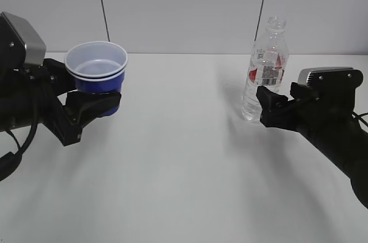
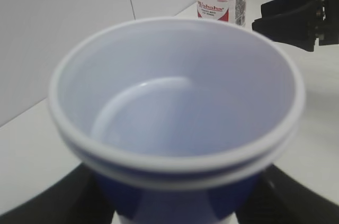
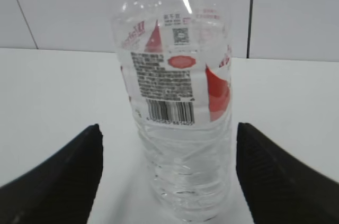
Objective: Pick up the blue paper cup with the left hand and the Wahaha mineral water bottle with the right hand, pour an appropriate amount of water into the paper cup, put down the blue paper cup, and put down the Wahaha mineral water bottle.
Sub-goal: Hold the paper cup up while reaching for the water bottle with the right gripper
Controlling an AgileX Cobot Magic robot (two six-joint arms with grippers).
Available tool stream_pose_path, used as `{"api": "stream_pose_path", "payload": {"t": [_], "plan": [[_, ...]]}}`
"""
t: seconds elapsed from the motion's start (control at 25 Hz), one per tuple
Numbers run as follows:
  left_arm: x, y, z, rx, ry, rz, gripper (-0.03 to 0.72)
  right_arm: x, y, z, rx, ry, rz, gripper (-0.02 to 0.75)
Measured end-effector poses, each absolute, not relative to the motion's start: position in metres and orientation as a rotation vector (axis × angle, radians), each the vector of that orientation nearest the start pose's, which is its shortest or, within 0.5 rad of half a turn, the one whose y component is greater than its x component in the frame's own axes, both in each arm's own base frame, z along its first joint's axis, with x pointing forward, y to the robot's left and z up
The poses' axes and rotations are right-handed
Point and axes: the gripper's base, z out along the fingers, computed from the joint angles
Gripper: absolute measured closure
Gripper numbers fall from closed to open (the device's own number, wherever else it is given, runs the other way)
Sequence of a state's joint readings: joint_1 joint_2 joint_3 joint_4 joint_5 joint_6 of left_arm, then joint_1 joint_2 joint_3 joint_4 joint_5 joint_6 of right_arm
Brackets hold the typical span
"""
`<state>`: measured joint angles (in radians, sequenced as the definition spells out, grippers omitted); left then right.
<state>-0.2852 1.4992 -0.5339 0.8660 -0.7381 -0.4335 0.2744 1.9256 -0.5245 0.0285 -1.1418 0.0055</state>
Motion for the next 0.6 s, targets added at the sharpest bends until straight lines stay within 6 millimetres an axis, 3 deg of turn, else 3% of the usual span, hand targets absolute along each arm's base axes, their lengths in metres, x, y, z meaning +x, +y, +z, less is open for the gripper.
{"api": "stream_pose_path", "payload": {"t": [0.16, 0.4, 0.6], "plan": [[0.245, -0.120, 0.202, 0.869, 1.690, -0.515, 0.227, 0.298, 0.083, 0.122, -0.207, 1.735, 0.211, 0.146], [0.245, -0.120, 0.202, 0.869, 1.690, -0.515, 0.227, 0.298, 0.083, 0.122, -0.232, 1.731, 0.188, 0.077], [0.245, -0.120, 0.202, 0.867, 1.690, -0.515, 0.227, 0.311, 0.086, 0.121, -0.229, 1.709, 0.184, 0.071]]}}
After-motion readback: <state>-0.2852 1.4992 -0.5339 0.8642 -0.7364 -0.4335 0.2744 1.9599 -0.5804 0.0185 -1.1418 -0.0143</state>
